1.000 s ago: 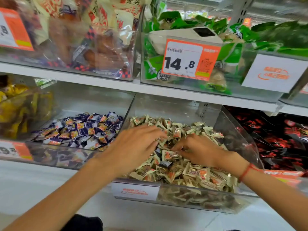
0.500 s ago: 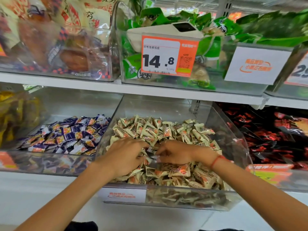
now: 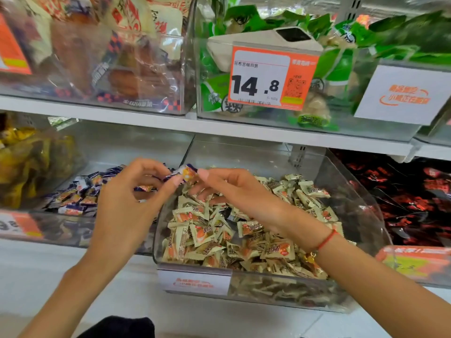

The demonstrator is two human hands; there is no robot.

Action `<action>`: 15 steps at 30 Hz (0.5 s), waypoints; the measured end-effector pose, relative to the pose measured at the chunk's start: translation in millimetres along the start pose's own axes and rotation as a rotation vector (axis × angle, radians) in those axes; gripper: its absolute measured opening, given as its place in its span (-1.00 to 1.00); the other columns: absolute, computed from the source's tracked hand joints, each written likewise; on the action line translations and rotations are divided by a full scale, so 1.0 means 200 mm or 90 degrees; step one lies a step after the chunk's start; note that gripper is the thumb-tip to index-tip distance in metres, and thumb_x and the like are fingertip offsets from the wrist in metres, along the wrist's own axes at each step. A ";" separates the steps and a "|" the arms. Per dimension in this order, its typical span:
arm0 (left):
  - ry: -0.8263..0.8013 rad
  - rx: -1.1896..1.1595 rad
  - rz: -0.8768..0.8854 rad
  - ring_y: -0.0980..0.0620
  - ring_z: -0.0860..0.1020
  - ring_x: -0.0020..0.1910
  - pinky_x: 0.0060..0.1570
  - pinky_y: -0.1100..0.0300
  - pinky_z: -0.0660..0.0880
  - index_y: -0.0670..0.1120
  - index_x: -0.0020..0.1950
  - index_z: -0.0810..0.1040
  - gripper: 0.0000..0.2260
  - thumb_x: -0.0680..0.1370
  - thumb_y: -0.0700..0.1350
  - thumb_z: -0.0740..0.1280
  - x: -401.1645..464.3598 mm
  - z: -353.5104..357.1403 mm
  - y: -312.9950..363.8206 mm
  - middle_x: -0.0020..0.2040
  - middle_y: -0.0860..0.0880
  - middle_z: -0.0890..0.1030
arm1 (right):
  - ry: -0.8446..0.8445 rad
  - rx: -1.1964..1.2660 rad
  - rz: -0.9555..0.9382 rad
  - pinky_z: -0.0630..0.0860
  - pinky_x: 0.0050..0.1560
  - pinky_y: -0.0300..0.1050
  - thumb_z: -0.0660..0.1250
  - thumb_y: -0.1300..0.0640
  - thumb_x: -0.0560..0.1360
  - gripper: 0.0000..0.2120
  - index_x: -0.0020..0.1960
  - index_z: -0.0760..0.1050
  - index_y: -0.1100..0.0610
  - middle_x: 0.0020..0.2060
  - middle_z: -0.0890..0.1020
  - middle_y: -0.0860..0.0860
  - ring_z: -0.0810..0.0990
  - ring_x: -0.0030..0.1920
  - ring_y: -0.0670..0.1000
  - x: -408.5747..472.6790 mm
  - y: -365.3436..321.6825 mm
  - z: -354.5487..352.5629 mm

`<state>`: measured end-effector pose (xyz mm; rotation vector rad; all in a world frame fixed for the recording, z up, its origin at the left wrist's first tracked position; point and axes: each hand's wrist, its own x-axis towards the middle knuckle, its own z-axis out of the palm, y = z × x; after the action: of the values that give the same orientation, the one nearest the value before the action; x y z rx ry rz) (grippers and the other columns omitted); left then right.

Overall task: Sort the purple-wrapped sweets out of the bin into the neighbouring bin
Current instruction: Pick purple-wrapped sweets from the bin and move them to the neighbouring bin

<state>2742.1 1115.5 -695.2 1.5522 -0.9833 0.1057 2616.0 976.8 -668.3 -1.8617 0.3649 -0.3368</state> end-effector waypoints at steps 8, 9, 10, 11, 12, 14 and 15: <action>-0.005 0.447 -0.071 -0.13 0.61 -0.17 -0.32 0.13 0.41 0.08 -0.02 0.60 -0.88 0.48 0.04 0.40 0.14 -0.21 -0.33 -0.15 0.00 0.66 | 0.073 -0.197 -0.030 0.44 -0.06 -0.45 0.33 0.16 0.55 -0.82 0.13 0.61 0.09 -0.05 0.65 -0.15 0.59 -0.06 -0.24 0.07 0.11 -0.13; -0.020 0.448 -0.076 -0.15 0.62 -0.10 -0.27 0.10 0.42 0.06 0.06 0.61 -0.83 0.49 0.04 0.39 0.14 -0.22 -0.35 -0.05 -0.02 0.68 | 0.045 -0.230 -0.051 0.44 -0.03 -0.44 0.35 0.11 0.53 -0.80 0.16 0.59 0.04 0.00 0.64 -0.16 0.57 -0.01 -0.25 0.05 0.12 -0.11; -0.022 0.415 -0.065 -0.11 0.62 -0.04 -0.22 0.10 0.44 0.06 0.12 0.60 -0.78 0.51 0.05 0.36 0.12 -0.21 -0.34 0.02 0.00 0.67 | -0.004 -0.276 -0.074 0.41 0.05 -0.44 0.38 0.04 0.51 -0.74 0.20 0.56 -0.04 0.10 0.61 -0.17 0.54 0.08 -0.26 0.03 0.13 -0.08; -0.031 0.348 -0.046 -0.01 0.61 0.00 -0.17 0.13 0.46 0.08 0.17 0.58 -0.75 0.53 0.09 0.32 0.09 -0.20 -0.31 0.05 0.06 0.65 | -0.069 -0.329 -0.084 0.33 0.18 -0.44 0.40 -0.04 0.48 -0.65 0.26 0.49 -0.15 0.24 0.53 -0.19 0.45 0.21 -0.28 0.01 0.13 -0.04; -0.057 0.265 -0.032 0.11 0.59 0.03 -0.12 0.17 0.47 0.12 0.22 0.54 -0.71 0.55 0.16 0.26 0.05 -0.18 -0.27 0.08 0.15 0.62 | -0.137 -0.379 -0.080 0.21 0.29 -0.39 0.42 -0.11 0.45 -0.54 0.32 0.39 -0.25 0.38 0.39 -0.21 0.31 0.35 -0.27 0.00 0.15 0.00; -0.156 0.146 -0.037 0.30 0.48 0.13 0.04 0.25 0.44 0.24 0.33 0.41 -0.62 0.55 0.27 0.13 -0.06 -0.11 -0.19 0.18 0.29 0.51 | -0.225 -0.449 -0.054 0.10 0.44 -0.20 0.44 -0.16 0.42 -0.35 0.41 0.22 -0.29 0.50 0.09 -0.25 0.07 0.46 -0.21 0.01 0.18 0.06; -0.201 0.130 -0.049 0.32 0.43 0.20 0.13 0.22 0.42 0.30 0.38 0.32 -0.58 0.54 0.31 0.09 -0.12 -0.08 -0.17 0.25 0.33 0.44 | -0.242 -0.476 -0.051 0.11 0.47 -0.11 0.45 -0.12 0.42 -0.30 0.43 0.17 -0.23 0.50 0.03 -0.25 0.03 0.47 -0.16 0.03 0.19 0.09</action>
<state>2755.9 1137.4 -731.2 1.8299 -1.1857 -0.0991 2625.0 978.4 -709.8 -2.6153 0.1577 0.1349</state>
